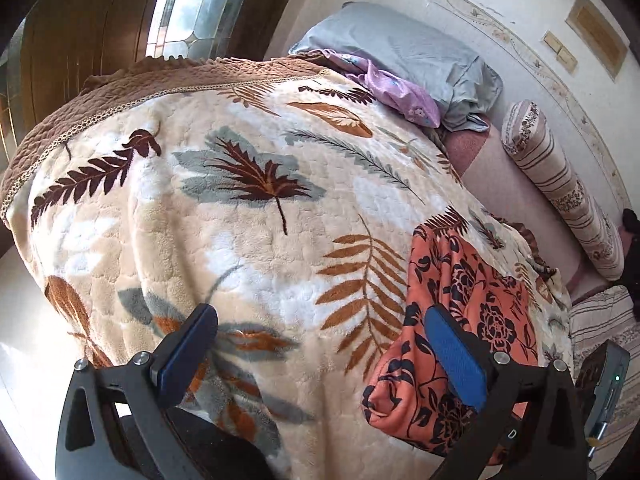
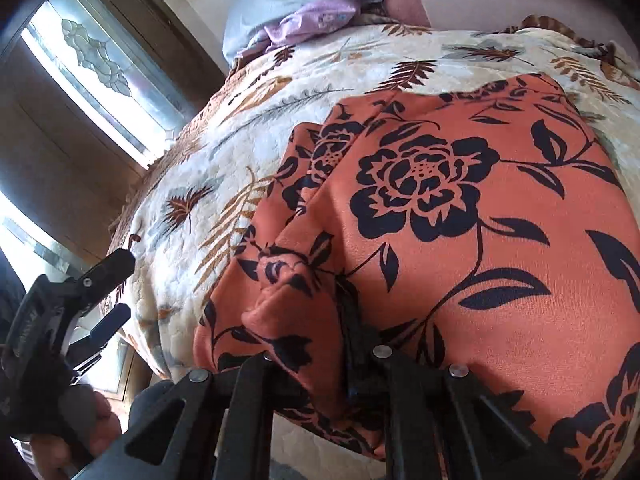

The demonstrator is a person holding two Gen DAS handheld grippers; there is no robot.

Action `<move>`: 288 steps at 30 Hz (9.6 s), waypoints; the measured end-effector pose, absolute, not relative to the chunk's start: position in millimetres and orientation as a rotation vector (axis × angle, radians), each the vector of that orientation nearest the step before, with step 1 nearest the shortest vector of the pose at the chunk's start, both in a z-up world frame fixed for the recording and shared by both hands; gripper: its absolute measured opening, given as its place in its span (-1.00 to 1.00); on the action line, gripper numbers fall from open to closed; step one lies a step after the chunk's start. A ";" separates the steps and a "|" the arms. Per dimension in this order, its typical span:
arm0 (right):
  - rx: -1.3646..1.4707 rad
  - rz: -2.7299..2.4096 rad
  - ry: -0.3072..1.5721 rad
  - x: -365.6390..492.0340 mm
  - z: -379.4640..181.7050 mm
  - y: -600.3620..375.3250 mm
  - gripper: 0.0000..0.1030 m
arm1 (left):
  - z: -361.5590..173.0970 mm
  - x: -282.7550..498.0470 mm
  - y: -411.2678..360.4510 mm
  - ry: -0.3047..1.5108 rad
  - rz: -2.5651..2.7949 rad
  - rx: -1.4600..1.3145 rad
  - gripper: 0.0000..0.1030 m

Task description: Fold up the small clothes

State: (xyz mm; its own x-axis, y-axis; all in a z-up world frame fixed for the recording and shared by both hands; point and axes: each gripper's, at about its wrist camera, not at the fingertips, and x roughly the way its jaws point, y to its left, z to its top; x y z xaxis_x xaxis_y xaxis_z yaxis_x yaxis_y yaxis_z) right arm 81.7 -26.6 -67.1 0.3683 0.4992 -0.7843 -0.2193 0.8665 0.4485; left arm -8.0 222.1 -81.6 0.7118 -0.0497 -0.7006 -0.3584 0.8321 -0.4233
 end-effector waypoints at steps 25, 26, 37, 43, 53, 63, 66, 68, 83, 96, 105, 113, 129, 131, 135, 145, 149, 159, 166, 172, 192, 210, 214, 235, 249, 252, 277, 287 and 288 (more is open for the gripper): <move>0.405 0.519 1.020 64.4 -38.0 -51.5 -0.75 | -93.1 164.2 110.4 1.197 -0.418 -0.687 -0.73; 0.404 0.523 1.013 62.8 -34.8 -51.4 -0.75 | -79.9 158.2 110.7 1.148 -0.429 -0.655 -0.73; 0.236 0.595 1.131 46.0 -61.3 0.6 -0.62 | -126.7 127.2 167.3 1.123 -0.338 -0.678 -0.69; 0.286 0.595 1.118 45.2 -58.9 -11.8 -0.59 | -110.8 128.2 163.6 1.089 -0.373 -0.641 -0.69; 0.295 0.701 1.063 15.2 -51.5 0.3 0.47 | -119.8 129.0 187.6 1.108 -0.321 -0.649 -0.44; 0.563 0.626 1.002 -4.1 -39.4 -84.6 0.47 | -56.4 57.7 188.2 0.962 -0.357 -0.534 -0.43; 0.609 0.574 0.978 -13.6 -36.3 -115.9 0.47 | -66.2 35.4 165.2 0.987 -0.363 -0.526 -0.42; 0.634 0.544 0.973 -18.0 -37.0 -136.5 0.47 | -90.3 32.8 159.5 1.041 -0.281 -0.479 -0.48; 0.882 0.418 0.998 -4.7 -56.8 -230.2 0.57 | -49.6 26.9 133.0 0.905 -0.178 -0.345 0.02; 0.683 0.434 1.224 58.0 -81.9 -187.0 -0.28 | -103.0 64.4 112.5 0.997 -0.013 -0.199 0.04; 0.761 0.439 1.227 53.3 -83.5 -202.0 0.43 | -115.4 58.1 127.9 0.971 -0.044 -0.260 0.09; 0.794 0.419 1.228 105.7 -91.7 -204.9 0.05 | -121.0 56.3 133.2 0.942 -0.066 -0.294 0.13; 0.738 0.359 1.161 147.0 -73.7 -196.8 0.64 | -124.7 55.7 137.0 0.909 -0.092 -0.291 0.18; 0.687 0.360 1.227 159.8 -84.3 -186.6 -0.26 | -125.0 55.8 137.5 0.908 -0.094 -0.296 0.18; 0.390 0.279 1.127 142.3 -56.0 -155.7 -0.31 | -125.3 55.5 136.3 0.903 -0.090 -0.290 0.19; 0.352 0.345 1.037 81.3 -11.3 -154.3 0.33 | -123.3 51.2 140.7 0.863 -0.088 -0.336 0.27; 0.330 0.490 0.982 46.4 2.3 -133.1 0.56 | -105.8 29.4 156.1 0.840 -0.122 -0.463 0.24; 0.481 0.527 1.036 33.3 -36.4 -141.8 0.58 | -99.4 17.2 163.1 0.964 -0.138 -0.491 -0.15; 0.636 0.432 1.001 38.0 -38.7 -195.3 0.59 | -73.5 47.9 165.1 0.900 -0.166 -0.445 0.50; 0.781 0.458 1.090 87.5 -71.5 -209.0 0.59 | -103.2 101.4 156.6 1.023 -0.278 -0.477 0.50; 0.319 0.437 0.949 136.8 7.3 -213.8 -0.26 | -60.0 140.5 63.0 0.860 -0.424 -0.406 -0.49; 0.522 0.316 0.872 131.6 -5.3 -291.2 0.73 | -69.3 128.4 -4.8 0.949 -0.288 -0.147 0.07; 0.541 0.282 1.113 144.7 -67.2 -269.4 0.87 | -105.2 132.9 -10.8 1.058 -0.252 -0.154 0.11; 0.683 0.234 0.984 227.0 -41.6 -303.0 0.89 | -80.6 113.9 -12.5 0.950 -0.262 -0.090 0.24; 0.446 0.217 0.916 117.1 -3.5 -278.0 0.89 | -54.6 71.8 -4.6 0.893 -0.228 -0.052 0.43; 0.368 0.173 0.896 63.9 -1.7 -268.7 0.89 | -45.4 40.9 -0.5 0.834 -0.197 -0.027 0.63; 0.341 0.070 0.928 -49.3 -10.2 -267.1 0.90 | -23.0 -18.5 -20.0 0.852 -0.066 0.055 0.71; 0.274 0.042 0.900 -56.9 -1.9 -265.3 0.90 | -9.5 -19.0 -39.7 0.834 -0.052 0.088 0.71; 0.261 0.037 0.898 -56.3 -0.9 -264.7 0.90 | -8.0 -18.2 -40.6 0.836 -0.057 0.082 0.71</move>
